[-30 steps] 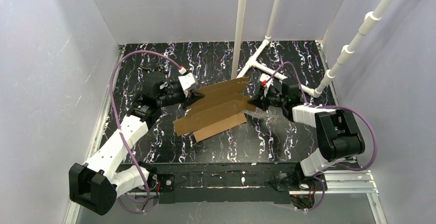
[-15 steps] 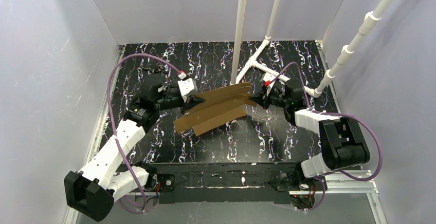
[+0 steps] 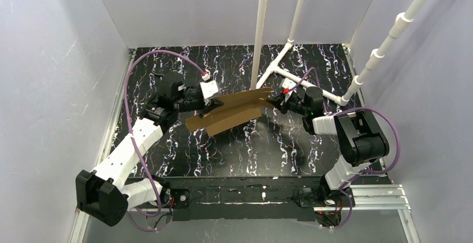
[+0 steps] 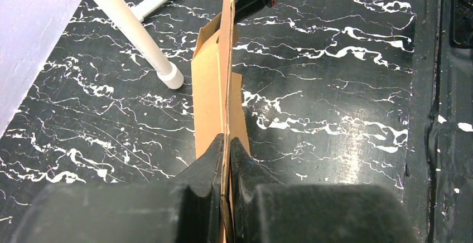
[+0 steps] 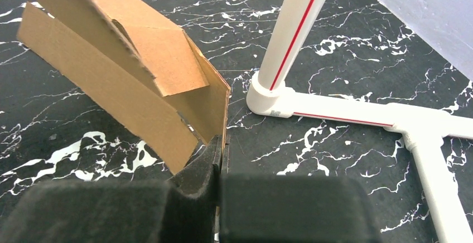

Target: Fold the paper box

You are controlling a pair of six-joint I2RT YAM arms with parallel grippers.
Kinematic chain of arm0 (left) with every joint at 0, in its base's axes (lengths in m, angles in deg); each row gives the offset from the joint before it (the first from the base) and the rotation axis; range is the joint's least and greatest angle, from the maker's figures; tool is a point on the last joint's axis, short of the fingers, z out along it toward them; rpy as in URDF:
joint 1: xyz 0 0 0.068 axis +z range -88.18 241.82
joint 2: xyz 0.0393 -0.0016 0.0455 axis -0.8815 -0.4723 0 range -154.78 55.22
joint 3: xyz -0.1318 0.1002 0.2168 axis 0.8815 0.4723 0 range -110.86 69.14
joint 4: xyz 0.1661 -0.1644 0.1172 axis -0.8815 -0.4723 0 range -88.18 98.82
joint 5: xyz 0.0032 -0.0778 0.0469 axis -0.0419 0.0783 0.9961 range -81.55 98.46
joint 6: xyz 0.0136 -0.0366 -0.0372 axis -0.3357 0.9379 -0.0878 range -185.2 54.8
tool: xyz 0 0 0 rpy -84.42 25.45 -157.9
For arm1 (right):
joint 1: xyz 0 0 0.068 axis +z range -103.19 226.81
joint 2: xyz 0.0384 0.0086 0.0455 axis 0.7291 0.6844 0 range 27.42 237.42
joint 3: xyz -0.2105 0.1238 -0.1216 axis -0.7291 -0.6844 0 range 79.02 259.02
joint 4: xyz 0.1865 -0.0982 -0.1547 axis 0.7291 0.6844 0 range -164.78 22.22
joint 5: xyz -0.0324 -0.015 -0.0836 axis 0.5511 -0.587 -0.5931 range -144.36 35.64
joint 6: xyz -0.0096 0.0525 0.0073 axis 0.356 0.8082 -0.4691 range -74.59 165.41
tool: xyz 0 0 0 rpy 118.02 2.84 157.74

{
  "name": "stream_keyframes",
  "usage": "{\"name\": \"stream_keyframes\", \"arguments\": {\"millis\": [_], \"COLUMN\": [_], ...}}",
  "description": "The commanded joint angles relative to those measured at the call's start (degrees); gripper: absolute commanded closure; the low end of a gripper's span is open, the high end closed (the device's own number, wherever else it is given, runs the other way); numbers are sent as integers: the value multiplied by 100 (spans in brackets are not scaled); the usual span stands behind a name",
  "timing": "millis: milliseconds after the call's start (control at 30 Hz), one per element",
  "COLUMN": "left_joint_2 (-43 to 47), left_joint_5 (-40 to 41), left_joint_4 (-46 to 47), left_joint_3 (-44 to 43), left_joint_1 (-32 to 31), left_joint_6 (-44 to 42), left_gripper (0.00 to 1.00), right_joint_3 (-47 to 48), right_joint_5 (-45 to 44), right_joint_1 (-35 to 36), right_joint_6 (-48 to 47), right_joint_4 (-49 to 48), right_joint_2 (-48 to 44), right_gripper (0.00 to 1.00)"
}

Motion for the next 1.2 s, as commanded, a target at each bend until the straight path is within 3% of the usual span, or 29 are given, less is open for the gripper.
{"name": "stream_keyframes", "arguments": {"millis": [0, 400, 800, 1167], "left_joint_2": [39, 132, 262, 374], "left_joint_5": [130, 132, 488, 747], "left_joint_4": [-235, -258, -209, 41], "left_joint_3": [57, 393, 752, 959], "left_joint_1": [-42, -99, -126, -124], "left_joint_6": [-159, -91, -1, 386], "left_gripper": [100, 100, 100, 100], "right_joint_3": [25, -2, 278, 185], "right_joint_5": [-111, -154, -111, -70], "right_joint_1": [45, 129, 356, 410], "right_joint_6": [-19, -177, -494, -403], "right_joint_4": [-590, -283, 898, 1285], "right_joint_2": [168, 213, 75, -166], "right_gripper": [99, 99, 99, 99]}}
